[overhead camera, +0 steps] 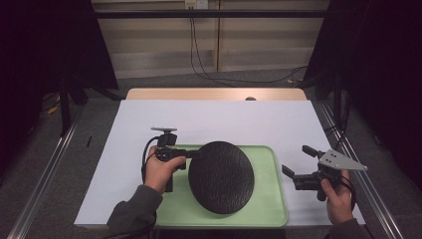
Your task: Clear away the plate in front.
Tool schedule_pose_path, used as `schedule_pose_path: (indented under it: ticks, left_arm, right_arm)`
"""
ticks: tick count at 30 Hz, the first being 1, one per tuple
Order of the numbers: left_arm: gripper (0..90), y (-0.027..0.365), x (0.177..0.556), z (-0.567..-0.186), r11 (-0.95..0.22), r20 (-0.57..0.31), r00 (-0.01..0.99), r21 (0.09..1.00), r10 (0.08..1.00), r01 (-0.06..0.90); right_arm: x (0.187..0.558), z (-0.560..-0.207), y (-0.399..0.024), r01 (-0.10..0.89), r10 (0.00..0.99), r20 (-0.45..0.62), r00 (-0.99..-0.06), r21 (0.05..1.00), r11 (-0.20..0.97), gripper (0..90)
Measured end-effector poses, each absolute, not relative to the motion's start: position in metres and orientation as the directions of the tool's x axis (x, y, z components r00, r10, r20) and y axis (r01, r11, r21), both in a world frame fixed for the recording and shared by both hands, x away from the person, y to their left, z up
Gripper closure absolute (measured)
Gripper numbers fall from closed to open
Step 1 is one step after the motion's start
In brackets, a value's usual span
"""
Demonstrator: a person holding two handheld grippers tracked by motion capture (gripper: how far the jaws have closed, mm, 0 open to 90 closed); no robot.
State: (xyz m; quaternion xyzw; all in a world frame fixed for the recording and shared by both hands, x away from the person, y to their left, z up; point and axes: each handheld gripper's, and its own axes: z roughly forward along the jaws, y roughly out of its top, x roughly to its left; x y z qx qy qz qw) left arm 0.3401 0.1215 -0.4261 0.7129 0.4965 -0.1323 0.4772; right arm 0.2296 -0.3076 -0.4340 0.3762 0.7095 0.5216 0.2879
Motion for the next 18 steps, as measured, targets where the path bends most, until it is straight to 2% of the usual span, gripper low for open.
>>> schedule_pose_path:
  ticks: [5, 18]
  left_arm:
    - [87.2, 0.1248, 0.3412, -0.4330, -0.037, -0.679, 0.459, 0.538, 0.572, 0.842]
    - [87.2, 0.1257, 0.3373, -0.4357, -0.023, -0.657, 0.479, 0.576, 0.582, 0.817]
  right_arm:
    - [0.2297, -0.4341, -0.3075, 0.232, 0.833, -0.018, -0.553, 0.957, 0.175, 0.5]
    - [0.2294, -0.4341, -0.3074, 0.235, 0.835, -0.015, -0.550, 0.957, 0.172, 0.5]
